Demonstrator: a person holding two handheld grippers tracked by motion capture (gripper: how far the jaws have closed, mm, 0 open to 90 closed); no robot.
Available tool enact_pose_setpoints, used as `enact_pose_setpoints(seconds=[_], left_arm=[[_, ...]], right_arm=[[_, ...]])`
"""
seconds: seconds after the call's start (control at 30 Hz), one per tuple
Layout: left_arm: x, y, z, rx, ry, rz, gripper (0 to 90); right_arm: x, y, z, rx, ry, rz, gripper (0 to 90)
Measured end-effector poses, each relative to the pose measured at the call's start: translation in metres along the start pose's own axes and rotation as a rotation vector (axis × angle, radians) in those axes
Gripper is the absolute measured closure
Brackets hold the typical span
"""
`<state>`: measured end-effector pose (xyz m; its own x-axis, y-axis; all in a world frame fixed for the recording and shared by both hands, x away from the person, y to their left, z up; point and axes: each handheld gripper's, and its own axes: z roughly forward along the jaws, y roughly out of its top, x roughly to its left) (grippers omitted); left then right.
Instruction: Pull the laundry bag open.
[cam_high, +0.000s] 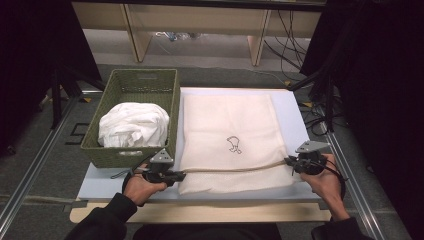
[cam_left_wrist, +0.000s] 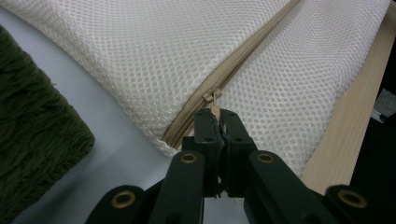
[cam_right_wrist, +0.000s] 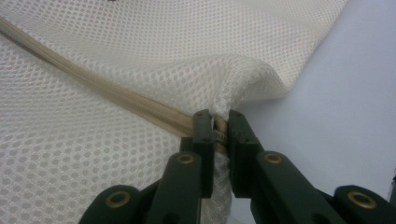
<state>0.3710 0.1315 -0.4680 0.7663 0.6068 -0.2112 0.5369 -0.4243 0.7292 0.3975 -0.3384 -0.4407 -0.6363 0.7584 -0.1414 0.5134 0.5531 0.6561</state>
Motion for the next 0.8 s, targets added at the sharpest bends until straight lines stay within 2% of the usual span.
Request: enact_pose_setpoints(seconds=[0.07, 0.13, 0.17, 0.2, 0.23, 0.27, 0.33, 0.43, 0.47, 0.5, 0.53, 0.57, 0.6, 0.67, 0.73, 0.77, 0.8], left_arm=[[0.001, -0.002, 0.000, 0.014, 0.018, 0.012, 86.8], [0.002, -0.005, 0.000, 0.005, 0.009, -0.016, 86.8], [0.003, -0.005, -0.001, 0.016, 0.011, 0.003, 86.8], [0.004, -0.005, -0.001, 0.015, 0.007, 0.001, 86.8], [0.006, -0.006, -0.001, 0.035, 0.011, 0.014, 86.8], [0.005, -0.007, 0.001, 0.020, 0.011, -0.015, 86.8], [0.008, -0.008, 0.001, 0.030, 0.008, -0.001, 86.8], [0.008, -0.009, 0.002, 0.029, 0.006, -0.013, 86.8], [0.007, -0.009, 0.002, 0.019, 0.009, -0.033, 86.8], [0.009, -0.009, 0.001, 0.026, 0.000, -0.022, 86.8], [0.009, -0.009, 0.000, 0.042, 0.017, -0.012, 86.8], [0.010, -0.011, 0.001, 0.026, 0.035, -0.028, 86.8], [0.013, -0.012, 0.000, 0.027, 0.032, -0.021, 86.8], [0.014, -0.012, -0.001, 0.014, 0.017, -0.059, 86.8], [0.011, -0.011, 0.000, 0.026, 0.028, -0.025, 86.8], [0.014, -0.011, 0.000, 0.047, 0.019, -0.017, 86.8], [0.015, -0.013, 0.002, 0.046, 0.028, -0.041, 86.7]], right_arm=[[0.000, 0.000, 0.000, 0.001, 0.003, 0.003, 84.3], [0.001, -0.001, 0.001, 0.005, -0.001, 0.015, 84.3], [0.001, -0.001, 0.001, 0.008, -0.004, 0.011, 84.3], [0.000, -0.001, 0.001, 0.006, 0.001, 0.012, 84.3], [0.001, -0.001, 0.002, 0.008, 0.004, 0.014, 84.3], [0.001, 0.000, 0.002, 0.012, -0.004, 0.010, 84.3], [0.001, -0.001, 0.003, 0.011, 0.001, 0.013, 84.3], [0.001, -0.001, 0.003, 0.016, 0.008, 0.012, 84.3], [0.001, -0.001, 0.004, 0.017, 0.006, 0.010, 84.3], [0.000, -0.001, 0.004, 0.019, 0.010, 0.011, 84.3], [0.000, -0.002, 0.004, 0.015, 0.011, 0.017, 84.3], [0.000, -0.002, 0.004, 0.019, 0.002, 0.011, 84.3], [0.001, -0.002, 0.004, 0.028, -0.016, 0.012, 84.3], [-0.002, -0.004, 0.007, 0.022, 0.007, 0.029, 84.3], [-0.001, -0.004, 0.007, 0.038, 0.007, 0.036, 84.3], [-0.001, -0.004, 0.008, 0.033, 0.004, 0.022, 84.3], [-0.002, -0.004, 0.008, 0.032, 0.005, 0.017, 84.3]])
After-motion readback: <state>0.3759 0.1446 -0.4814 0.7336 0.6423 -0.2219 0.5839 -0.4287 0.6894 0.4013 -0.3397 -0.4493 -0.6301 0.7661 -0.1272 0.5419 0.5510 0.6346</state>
